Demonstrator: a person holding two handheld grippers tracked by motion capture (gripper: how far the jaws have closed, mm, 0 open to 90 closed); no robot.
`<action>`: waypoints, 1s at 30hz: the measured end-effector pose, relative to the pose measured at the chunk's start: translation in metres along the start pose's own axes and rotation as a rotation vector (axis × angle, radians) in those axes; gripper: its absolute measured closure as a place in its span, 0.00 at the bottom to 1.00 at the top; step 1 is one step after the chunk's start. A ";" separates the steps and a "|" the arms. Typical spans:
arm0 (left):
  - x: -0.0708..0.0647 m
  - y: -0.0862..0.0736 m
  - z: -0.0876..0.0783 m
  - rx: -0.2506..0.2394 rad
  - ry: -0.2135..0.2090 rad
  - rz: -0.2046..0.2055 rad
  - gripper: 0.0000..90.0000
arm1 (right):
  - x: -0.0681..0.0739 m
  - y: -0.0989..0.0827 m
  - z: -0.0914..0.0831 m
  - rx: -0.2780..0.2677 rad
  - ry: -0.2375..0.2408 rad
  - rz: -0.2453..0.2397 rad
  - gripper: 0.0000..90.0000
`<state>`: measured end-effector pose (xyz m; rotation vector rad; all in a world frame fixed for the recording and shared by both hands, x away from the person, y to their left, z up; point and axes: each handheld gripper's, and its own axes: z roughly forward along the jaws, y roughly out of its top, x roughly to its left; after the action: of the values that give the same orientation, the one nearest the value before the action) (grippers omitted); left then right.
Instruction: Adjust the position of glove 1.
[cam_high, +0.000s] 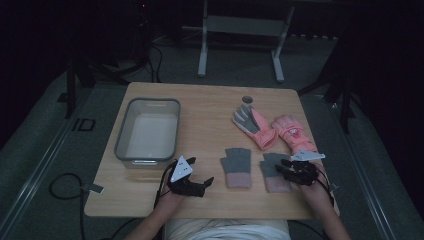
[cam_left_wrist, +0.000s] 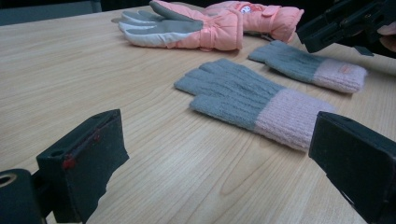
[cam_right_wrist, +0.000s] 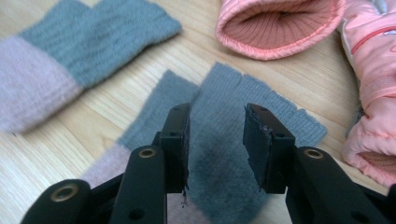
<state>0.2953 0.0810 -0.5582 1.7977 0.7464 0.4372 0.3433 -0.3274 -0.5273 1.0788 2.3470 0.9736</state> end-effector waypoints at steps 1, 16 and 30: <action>0.000 0.000 0.000 0.000 0.000 0.000 0.04 | -0.002 0.000 0.002 0.015 0.006 -0.005 0.69; 0.000 0.000 0.000 0.001 -0.001 -0.002 0.04 | 0.002 -0.007 0.015 0.081 0.013 -0.001 0.90; 0.001 0.000 0.000 -0.002 -0.001 -0.004 0.04 | 0.012 0.013 -0.003 0.005 -0.006 0.129 0.96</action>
<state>0.2956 0.0816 -0.5582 1.7948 0.7485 0.4347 0.3408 -0.3128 -0.5163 1.2467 2.2997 1.0077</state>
